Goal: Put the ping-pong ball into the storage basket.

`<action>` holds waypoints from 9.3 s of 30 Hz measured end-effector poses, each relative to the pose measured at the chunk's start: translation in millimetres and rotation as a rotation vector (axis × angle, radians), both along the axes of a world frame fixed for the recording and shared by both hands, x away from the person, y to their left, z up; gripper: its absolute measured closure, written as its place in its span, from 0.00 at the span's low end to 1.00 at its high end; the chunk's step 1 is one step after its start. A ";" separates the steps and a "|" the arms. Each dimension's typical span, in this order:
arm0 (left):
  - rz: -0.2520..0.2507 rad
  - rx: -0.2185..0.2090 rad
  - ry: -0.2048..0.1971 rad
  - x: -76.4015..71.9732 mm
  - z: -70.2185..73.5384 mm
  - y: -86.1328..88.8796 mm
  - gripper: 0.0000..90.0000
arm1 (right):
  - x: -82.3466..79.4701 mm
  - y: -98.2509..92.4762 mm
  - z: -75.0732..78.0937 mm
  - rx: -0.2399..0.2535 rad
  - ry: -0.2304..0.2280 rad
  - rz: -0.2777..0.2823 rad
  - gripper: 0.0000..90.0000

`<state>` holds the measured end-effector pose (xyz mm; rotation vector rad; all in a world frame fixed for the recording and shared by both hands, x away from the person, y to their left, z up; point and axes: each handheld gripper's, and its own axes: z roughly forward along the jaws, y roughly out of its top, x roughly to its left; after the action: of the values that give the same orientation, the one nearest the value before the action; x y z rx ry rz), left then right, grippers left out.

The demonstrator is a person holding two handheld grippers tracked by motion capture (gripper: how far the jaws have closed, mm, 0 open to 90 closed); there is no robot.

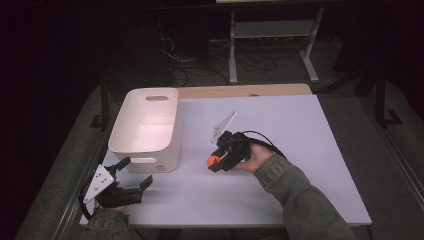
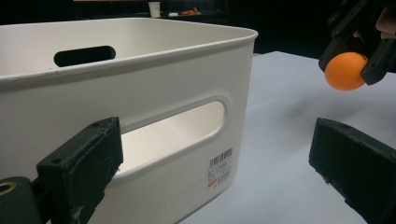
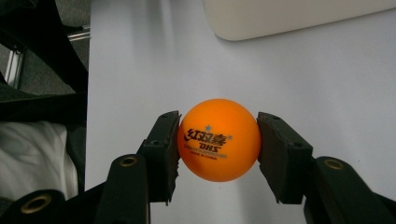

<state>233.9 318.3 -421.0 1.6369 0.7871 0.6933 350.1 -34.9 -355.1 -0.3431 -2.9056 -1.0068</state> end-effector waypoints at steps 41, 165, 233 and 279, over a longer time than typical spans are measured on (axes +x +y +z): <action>0.002 0.000 0.001 -0.1 0.0 0.3 0.03 | 17.2 5.2 44.7 0.041 -0.085 -0.023 0.55; -0.022 -0.003 -0.002 -1.0 1.1 -0.7 0.03 | 69.8 123.4 77.1 0.092 -0.146 0.094 0.55; -0.017 0.006 0.005 -1.7 0.3 -1.2 0.03 | 59.7 20.3 68.4 0.244 -0.178 -0.163 0.00; -0.016 0.012 0.011 -0.7 -0.2 -2.9 0.03 | 28.8 -61.8 32.8 0.340 -0.226 -0.314 0.00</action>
<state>233.3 315.3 -421.2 1.6577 0.7780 0.6798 378.9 -96.7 -322.3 -0.7206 -2.8437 -1.6572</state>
